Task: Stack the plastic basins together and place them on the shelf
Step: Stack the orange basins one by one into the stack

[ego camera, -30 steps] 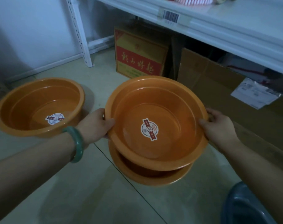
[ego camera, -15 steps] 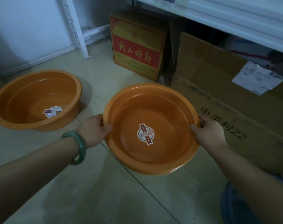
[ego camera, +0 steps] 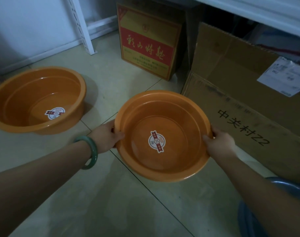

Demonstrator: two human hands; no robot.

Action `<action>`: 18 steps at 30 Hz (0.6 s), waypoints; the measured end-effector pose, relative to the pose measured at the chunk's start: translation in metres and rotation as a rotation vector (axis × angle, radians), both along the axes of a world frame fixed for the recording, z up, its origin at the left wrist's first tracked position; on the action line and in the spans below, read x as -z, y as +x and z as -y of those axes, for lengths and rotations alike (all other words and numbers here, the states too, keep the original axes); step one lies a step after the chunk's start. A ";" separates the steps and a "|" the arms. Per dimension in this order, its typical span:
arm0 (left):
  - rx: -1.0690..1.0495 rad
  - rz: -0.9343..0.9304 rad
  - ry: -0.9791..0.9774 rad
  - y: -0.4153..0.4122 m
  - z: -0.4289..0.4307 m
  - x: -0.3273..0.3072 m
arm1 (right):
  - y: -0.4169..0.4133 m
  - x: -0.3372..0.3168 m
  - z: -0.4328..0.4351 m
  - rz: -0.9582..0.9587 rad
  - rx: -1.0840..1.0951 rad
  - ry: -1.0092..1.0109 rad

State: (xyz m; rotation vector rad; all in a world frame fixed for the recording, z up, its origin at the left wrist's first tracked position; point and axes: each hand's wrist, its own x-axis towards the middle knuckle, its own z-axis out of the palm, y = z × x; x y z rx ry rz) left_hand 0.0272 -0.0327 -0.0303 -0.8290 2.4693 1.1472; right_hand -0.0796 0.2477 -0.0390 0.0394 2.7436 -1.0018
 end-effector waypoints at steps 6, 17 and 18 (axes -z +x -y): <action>-0.066 -0.036 0.046 -0.015 0.006 0.003 | -0.011 0.004 0.008 0.000 -0.002 0.035; -0.095 -0.096 0.140 -0.034 0.025 0.020 | -0.024 0.014 0.020 -0.029 0.062 0.024; -0.100 -0.105 0.151 -0.034 0.025 0.020 | -0.024 0.014 0.021 -0.032 0.067 0.026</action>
